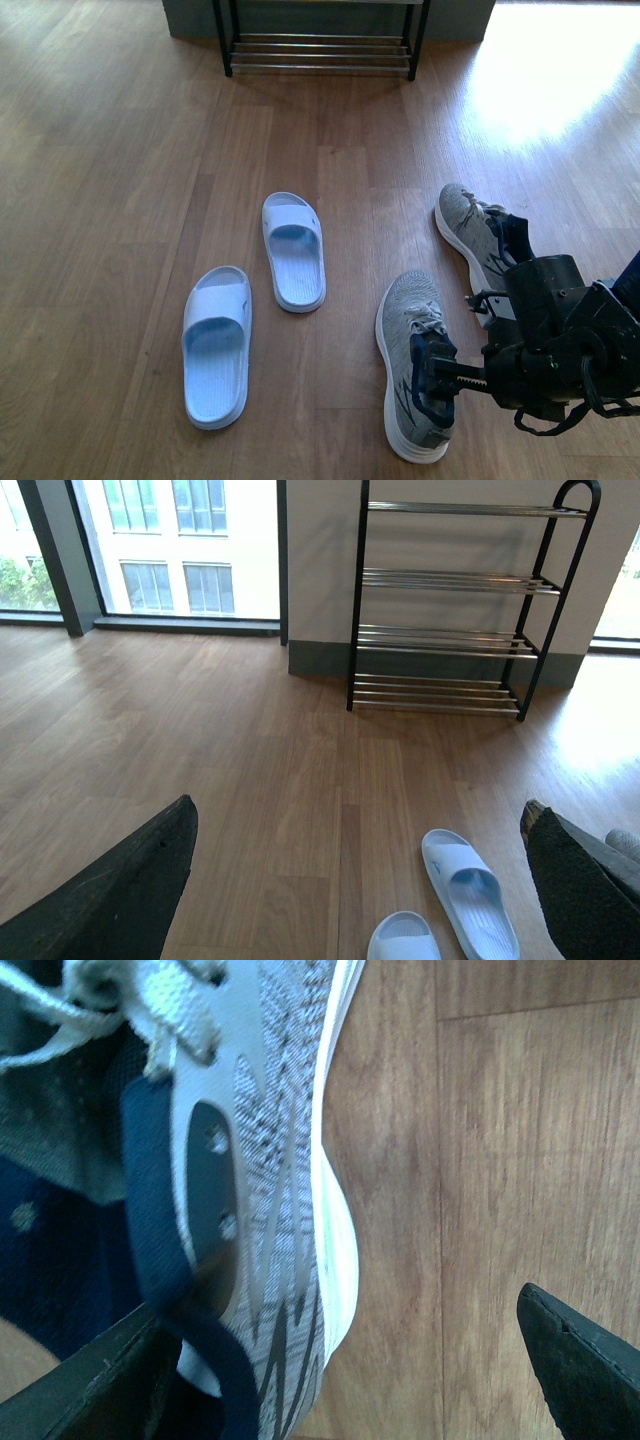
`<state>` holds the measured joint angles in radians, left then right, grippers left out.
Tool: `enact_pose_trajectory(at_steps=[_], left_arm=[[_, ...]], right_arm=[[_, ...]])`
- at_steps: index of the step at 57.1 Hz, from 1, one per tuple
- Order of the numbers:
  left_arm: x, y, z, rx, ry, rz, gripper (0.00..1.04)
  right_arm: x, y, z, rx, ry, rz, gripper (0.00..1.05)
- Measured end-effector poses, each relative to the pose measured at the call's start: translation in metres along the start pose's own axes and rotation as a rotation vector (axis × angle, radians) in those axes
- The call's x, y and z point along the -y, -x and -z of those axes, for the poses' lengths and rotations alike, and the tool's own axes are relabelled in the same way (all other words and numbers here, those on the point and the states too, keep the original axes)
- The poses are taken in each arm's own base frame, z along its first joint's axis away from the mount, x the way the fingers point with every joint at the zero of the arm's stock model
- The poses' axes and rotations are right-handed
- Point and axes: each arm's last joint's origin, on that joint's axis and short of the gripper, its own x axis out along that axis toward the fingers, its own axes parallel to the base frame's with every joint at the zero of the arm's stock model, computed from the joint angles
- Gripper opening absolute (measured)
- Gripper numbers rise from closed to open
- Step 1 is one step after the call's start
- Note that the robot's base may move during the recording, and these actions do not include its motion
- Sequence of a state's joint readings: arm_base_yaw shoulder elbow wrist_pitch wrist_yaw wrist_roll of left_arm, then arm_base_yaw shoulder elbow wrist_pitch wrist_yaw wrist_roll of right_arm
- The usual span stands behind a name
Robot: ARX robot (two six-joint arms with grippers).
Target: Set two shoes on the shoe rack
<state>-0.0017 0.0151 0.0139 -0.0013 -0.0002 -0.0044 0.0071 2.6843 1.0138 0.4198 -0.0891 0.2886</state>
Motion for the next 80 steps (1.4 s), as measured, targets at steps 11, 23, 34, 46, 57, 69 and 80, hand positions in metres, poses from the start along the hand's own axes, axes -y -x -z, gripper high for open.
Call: enact_pose_trajectory(at_steps=[11,23,34,46,57,69,80], left_arm=[[0.000,0.000,0.000,0.000,0.000,0.000,0.95],[0.000,0.000,0.000,0.000,0.000,0.000,0.95],[0.000,0.000,0.000,0.000,0.000,0.000,0.95],[0.000,0.000,0.000,0.000,0.000,0.000,0.95],[0.000,0.000,0.000,0.000,0.000,0.000,0.95],[0.000,0.000,0.000,0.000,0.000,0.000,0.95],[0.000,0.000,0.000,0.000,0.000,0.000,0.95]], right_arm=[[0.006,-0.009,-0.006,0.029,-0.022,-0.005,0.96],[0.005,-0.013,-0.007,0.063,-0.022,-0.025,0.95],[0.005,-0.012,-0.004,0.056,-0.016,-0.047,0.58],[0.005,-0.010,0.004,0.047,-0.004,-0.081,0.16],[0.009,-0.003,0.013,0.063,-0.001,-0.086,0.01],[0.019,0.030,0.019,0.106,-0.018,-0.070,0.01],[0.028,0.096,0.005,0.235,-0.009,-0.077,0.01]])
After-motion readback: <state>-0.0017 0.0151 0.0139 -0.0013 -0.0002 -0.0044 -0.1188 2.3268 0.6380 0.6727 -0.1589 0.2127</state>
